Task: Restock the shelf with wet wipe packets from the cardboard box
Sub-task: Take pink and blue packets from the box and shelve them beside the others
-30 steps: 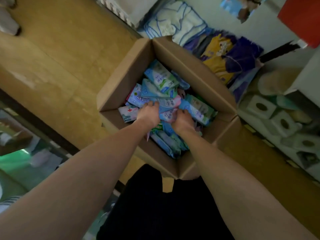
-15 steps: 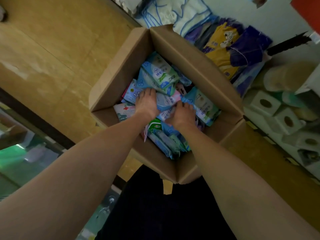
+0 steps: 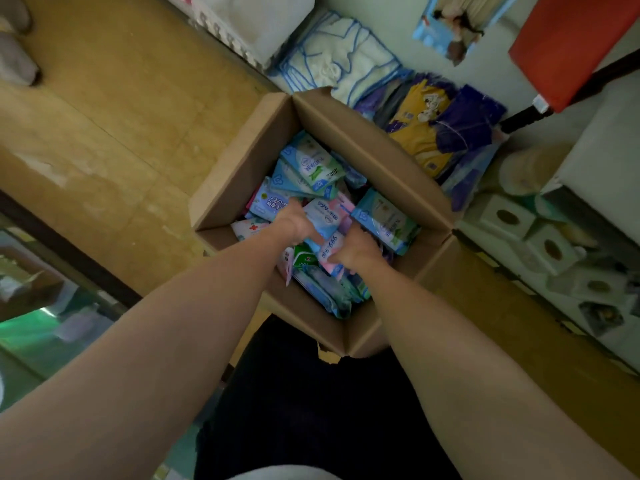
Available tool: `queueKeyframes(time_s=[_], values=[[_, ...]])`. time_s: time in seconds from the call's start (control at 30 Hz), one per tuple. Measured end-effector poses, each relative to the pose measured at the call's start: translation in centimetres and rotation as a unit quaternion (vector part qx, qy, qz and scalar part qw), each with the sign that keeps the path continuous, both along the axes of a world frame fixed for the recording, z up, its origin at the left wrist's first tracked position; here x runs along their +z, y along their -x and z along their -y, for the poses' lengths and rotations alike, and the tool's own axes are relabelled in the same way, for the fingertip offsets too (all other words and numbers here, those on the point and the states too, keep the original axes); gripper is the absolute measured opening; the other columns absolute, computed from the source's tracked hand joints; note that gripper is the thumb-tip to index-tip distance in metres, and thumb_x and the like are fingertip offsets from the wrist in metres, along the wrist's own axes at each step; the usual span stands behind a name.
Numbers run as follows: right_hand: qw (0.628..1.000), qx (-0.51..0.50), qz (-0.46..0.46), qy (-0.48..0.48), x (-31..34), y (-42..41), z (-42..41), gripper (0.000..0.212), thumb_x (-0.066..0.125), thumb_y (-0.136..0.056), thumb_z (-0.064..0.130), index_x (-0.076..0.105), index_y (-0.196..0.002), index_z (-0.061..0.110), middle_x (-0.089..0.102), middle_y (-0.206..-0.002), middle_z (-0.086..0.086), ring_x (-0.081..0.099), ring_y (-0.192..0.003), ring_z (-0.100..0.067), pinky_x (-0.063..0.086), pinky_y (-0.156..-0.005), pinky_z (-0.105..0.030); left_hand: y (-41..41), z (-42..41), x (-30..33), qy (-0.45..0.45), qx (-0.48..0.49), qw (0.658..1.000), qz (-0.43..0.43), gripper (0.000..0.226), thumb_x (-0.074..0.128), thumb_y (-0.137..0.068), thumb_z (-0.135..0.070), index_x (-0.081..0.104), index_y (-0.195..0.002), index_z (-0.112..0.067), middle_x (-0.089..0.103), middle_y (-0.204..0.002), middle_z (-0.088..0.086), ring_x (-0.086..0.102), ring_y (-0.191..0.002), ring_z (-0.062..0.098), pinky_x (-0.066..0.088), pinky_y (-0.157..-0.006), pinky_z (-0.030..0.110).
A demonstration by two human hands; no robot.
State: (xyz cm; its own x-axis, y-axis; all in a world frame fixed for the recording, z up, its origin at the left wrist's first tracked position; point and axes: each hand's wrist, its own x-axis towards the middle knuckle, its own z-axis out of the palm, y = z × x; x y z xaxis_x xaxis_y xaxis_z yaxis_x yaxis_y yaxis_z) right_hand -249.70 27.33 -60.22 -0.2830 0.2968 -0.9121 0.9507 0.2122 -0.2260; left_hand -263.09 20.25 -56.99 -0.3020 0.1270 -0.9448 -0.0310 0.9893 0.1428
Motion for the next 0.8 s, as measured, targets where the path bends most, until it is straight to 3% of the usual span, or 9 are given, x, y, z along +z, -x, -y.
queueKeyframes(time_s=[0.1,0.17,0.23,0.3,0.37,0.47,0.53,0.67,0.8], values=[[0.998,0.011,-0.027,-0.05,2.9,-0.6,0.0,0.066,0.08,-0.079,0.025,0.044,-0.133,0.013,0.059,-0.13,-0.012,0.056,-0.121,-0.033,0.051,-0.092,-0.041,-0.7,-0.6,2.9,0.005,-0.016,1.0,0.007,0.091,0.084,-0.076,-0.025,0.028,-0.145,-0.004,0.057,-0.123,0.019,0.061,-0.103,0.029,0.053,-0.082,0.036],[0.995,0.0,-0.053,-0.083,5.2,-1.4,0.1,0.04,0.065,-0.091,0.024,0.047,-0.125,0.012,0.06,-0.124,-0.013,0.058,-0.116,-0.034,0.048,-0.081,-0.038,-1.2,-0.8,4.8,0.001,-0.049,0.998,-0.025,0.046,0.077,-0.084,-0.028,0.047,-0.108,-0.004,0.06,-0.085,0.014,0.056,-0.072,0.024,0.049,-0.068,0.032],[0.988,-0.006,-0.079,-0.13,7.1,-2.3,0.4,0.029,0.053,-0.098,0.028,0.05,-0.119,0.009,0.062,-0.117,-0.015,0.059,-0.11,-0.036,0.043,-0.072,-0.037,-1.5,-1.0,6.6,-0.019,-0.101,0.993,-0.061,0.026,0.068,-0.092,-0.023,0.05,-0.084,-0.005,0.056,-0.072,0.01,0.053,-0.063,0.023,0.048,-0.06,0.031],[0.981,-0.015,-0.088,-0.17,8.8,-3.3,0.5,0.03,0.05,-0.1,0.037,0.057,-0.109,0.009,0.065,-0.107,-0.013,0.062,-0.102,-0.034,0.044,-0.067,-0.037,-2.1,-1.0,8.6,-0.023,-0.163,0.982,-0.092,0.012,0.057,-0.097,-0.015,0.056,-0.089,-0.007,0.053,-0.069,0.012,0.053,-0.058,0.023,0.044,-0.047,0.029],[0.977,-0.033,-0.094,-0.189,10.2,-4.2,0.5,0.04,0.047,-0.101,0.047,0.06,-0.091,0.01,0.065,-0.089,-0.011,0.064,-0.086,-0.032,0.045,-0.059,-0.035,-2.6,-0.7,9.8,-0.03,-0.21,0.971,-0.108,0.012,0.051,-0.099,-0.013,0.056,-0.095,-0.003,0.053,-0.072,0.015,0.057,-0.058,0.024,0.048,-0.045,0.033],[0.971,-0.043,-0.117,-0.202,12.3,-5.8,0.8,0.054,0.044,-0.1,0.054,0.052,-0.069,0.011,0.057,-0.069,-0.009,0.056,-0.067,-0.028,0.039,-0.052,-0.033,-3.7,-0.4,11.6,-0.059,-0.245,0.962,-0.104,0.014,0.059,-0.095,-0.009,0.054,-0.084,-0.004,0.06,-0.083,0.016,0.065,-0.072,0.03,0.058,-0.063,0.038],[0.97,-0.042,-0.129,-0.203,13.8,-6.8,0.8,0.051,0.044,-0.1,0.053,0.052,-0.071,0.011,0.056,-0.071,-0.009,0.053,-0.072,-0.027,0.04,-0.056,-0.035,-4.8,-0.5,13.2,-0.075,-0.279,0.951,-0.107,0.021,0.061,-0.093,-0.007,0.05,-0.075,-0.007,0.053,-0.075,0.014,0.061,-0.072,0.031,0.056,-0.067,0.038],[0.963,-0.086,-0.141,-0.212,16.7,-10.0,0.1,0.031,0.053,-0.097,0.043,0.051,-0.085,0.015,0.057,-0.095,-0.008,0.053,-0.083,-0.025,0.04,-0.066,-0.035,-7.1,-1.2,15.6,-0.098,-0.32,0.936,-0.105,0.015,0.067,-0.086,-0.007,0.055,-0.085,0.002,0.06,-0.084,0.024,0.066,-0.071,0.038,0.061,-0.068,0.044],[0.945,-0.152,-0.186,-0.223,19.8,-14.1,-1.0,0.019,0.056,-0.094,0.034,0.057,-0.087,0.016,0.06,-0.088,-0.002,0.055,-0.076,-0.019,0.041,-0.067,-0.03,-10.0,-2.9,18.7,-0.122,-0.368,0.915,-0.109,0.019,0.066,-0.079,0.0,0.057,-0.095,0.007,0.062,-0.089,0.027,0.068,-0.072,0.041,0.06,-0.066,0.05]])
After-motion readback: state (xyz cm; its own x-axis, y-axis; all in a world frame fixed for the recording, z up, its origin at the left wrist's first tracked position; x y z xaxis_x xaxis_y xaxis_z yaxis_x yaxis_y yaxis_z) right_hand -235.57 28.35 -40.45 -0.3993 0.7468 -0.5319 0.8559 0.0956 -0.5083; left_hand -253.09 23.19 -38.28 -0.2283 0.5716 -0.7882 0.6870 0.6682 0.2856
